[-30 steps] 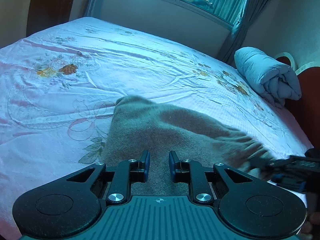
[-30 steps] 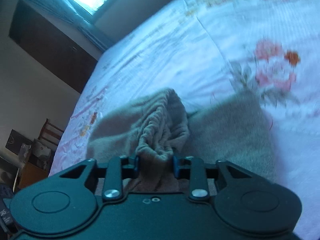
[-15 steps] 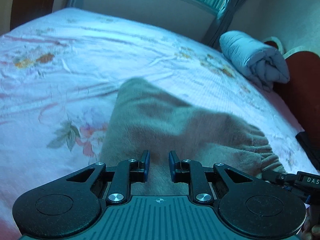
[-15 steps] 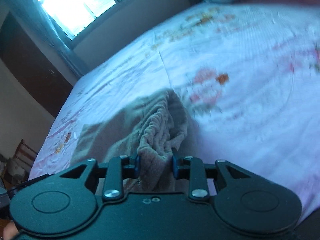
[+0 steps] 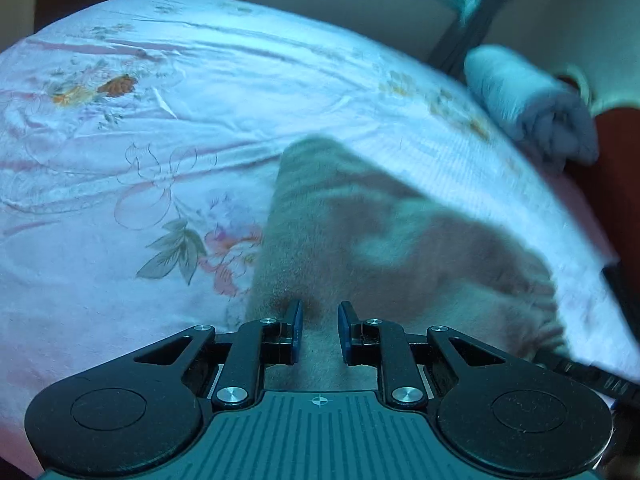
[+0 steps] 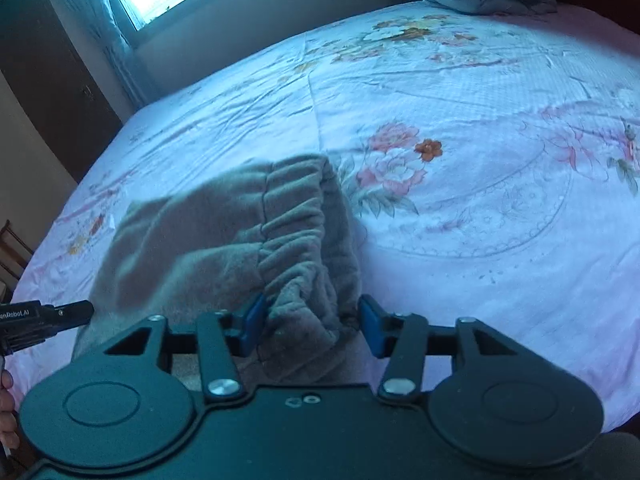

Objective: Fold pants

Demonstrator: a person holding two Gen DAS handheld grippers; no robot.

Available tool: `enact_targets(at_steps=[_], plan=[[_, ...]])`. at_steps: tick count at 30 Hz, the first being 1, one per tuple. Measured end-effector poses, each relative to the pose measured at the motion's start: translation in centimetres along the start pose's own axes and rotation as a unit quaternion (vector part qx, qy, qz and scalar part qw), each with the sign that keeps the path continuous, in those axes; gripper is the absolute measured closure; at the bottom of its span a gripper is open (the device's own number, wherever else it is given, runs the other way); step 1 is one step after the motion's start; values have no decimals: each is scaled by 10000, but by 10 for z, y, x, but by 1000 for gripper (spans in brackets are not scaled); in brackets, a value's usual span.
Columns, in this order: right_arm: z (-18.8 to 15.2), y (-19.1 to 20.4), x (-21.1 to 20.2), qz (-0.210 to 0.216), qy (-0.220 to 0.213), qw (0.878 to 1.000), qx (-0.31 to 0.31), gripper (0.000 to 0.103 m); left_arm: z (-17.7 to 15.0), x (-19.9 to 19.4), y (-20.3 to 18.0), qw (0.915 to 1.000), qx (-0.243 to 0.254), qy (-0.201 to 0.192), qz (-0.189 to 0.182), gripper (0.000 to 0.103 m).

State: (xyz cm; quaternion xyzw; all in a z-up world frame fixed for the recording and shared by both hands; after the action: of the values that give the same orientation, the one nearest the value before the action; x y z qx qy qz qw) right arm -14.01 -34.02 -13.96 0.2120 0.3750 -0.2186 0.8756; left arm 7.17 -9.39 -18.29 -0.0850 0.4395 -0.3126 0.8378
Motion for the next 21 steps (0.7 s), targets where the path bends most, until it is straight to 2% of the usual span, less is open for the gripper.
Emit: enact_targets(at_steps=[2,3,5,8,9,10,13,16,18,20,21], plan=[[-2,-2,4,76,116,9998,159,64,-1,2,-1,10000,9,-18,49,83],[-1,-6,5,268,223,9984,444,73,0,0,-1,10000,-35,-54,-5,83],[6,-7,-3,568,197,9961,639,78,6,-5,-5,9998,38,-178,-32,83],[9,0,-1,366,143,9987,316,77,21,-6,-15,9993,205,-263,-150,83],[8,1,3,139,141,9997,167,71,26,-6,-18,9992,150,-248,-258,83],[8,1,5,-20,137,9999,34,71,30,-6,-21,9990,129,-236,-344,83],[17,1,-15,-82,-343,9994,19,76,36,-3,-32,9988,254,-171,-388,83],[31,17,-34,-104,-759,9964,-361,77,33,2,-44,9991,324,22,-286,82],[39,33,-39,54,-843,9951,-523,73,31,2,-53,9985,537,-21,-137,71],[43,51,-37,234,-844,9939,-675,73,31,-1,-61,9972,733,-148,27,36],[44,60,-35,294,-823,9933,-752,73,32,-2,-63,9965,806,-223,74,34]])
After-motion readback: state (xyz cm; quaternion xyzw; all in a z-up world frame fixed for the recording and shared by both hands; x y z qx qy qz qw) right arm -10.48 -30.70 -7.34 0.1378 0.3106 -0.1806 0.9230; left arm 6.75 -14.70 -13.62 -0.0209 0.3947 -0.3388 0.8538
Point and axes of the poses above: each gripper's, at about its wrist camera, not at the fingertips, and x roughly the way its jaws point, y to its left, z to its top, the point moved 4 cm from there along x, roughly the way its jaws point, and after that the axes turned 8 degrees about -z, right-handed, at the moved point
